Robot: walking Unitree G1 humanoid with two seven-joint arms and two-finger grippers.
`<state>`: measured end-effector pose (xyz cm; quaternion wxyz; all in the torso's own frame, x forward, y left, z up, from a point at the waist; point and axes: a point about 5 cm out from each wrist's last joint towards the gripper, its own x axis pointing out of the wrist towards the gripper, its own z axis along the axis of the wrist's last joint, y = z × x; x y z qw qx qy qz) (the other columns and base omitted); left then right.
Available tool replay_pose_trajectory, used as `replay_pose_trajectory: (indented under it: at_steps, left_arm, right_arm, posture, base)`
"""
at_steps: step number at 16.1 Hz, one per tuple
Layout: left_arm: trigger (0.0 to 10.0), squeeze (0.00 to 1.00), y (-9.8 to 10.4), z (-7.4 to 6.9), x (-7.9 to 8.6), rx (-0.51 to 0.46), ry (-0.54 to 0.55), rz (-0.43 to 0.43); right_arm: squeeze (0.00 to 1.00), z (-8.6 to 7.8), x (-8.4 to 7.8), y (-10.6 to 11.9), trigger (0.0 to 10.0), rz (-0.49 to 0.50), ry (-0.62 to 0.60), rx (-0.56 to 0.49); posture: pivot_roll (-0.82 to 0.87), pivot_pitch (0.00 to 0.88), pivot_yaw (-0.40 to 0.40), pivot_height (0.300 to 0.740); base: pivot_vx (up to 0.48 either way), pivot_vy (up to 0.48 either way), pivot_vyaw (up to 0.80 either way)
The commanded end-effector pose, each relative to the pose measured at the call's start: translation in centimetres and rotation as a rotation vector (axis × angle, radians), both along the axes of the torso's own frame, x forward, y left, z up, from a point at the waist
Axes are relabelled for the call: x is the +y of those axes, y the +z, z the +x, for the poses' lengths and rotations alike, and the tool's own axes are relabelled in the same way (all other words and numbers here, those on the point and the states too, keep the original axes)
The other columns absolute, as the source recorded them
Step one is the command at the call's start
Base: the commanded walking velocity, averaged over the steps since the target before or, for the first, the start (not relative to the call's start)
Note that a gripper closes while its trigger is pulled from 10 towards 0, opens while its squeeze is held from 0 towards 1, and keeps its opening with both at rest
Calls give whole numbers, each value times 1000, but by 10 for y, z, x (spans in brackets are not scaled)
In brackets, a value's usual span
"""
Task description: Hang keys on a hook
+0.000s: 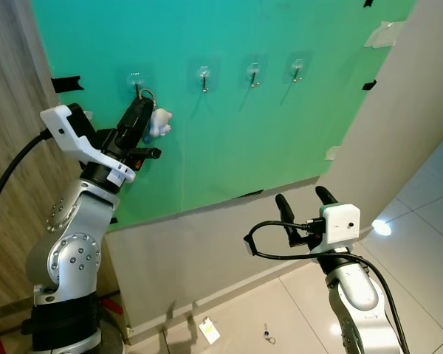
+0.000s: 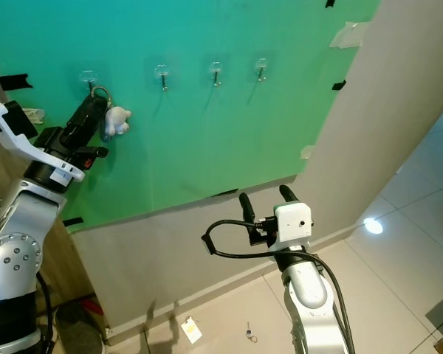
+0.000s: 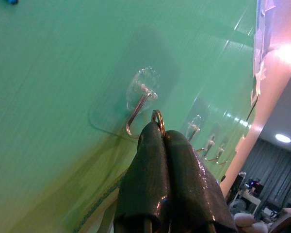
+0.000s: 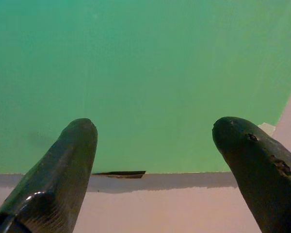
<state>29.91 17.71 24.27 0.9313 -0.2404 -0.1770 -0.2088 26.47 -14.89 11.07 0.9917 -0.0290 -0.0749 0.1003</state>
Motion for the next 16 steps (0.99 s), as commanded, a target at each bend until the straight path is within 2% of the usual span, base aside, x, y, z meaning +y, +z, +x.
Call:
replay_pose_trajectory:
  at_steps: [1,4,7,12,16]
  left_arm:
    - [10000,0,-9,3,2,61,7,-21]
    - [10000,0,-23,4,9,127,23,-104]
    - [10000,0,-27,2,13,143,28,-136]
    - [10000,0,-39,2,17,194,40,-178]
    - [10000,0,-39,2,14,200,36,-172]
  right_arm:
    - [0,0,-4,0,10000,-1,-9,-6]
    - [0,-1,-5,4,10000,45,-17,-23]
    - [0,0,1,11,10000,88,31,-36]
    - [0,-2,9,14,10000,79,98,-43]
    - [0,-3,11,15,10000,84,128,-40]
  posture:
    - [14,0,-103,740]
    - [12,0,-102,740]
    - [14,0,-102,740]
    - [15,0,-108,740]
    - [13,0,-108,740]
  base:
    - [0,0,0]
    - [0,0,0]
    - [0,0,0]
    - [0,0,0]
    - [0,0,0]
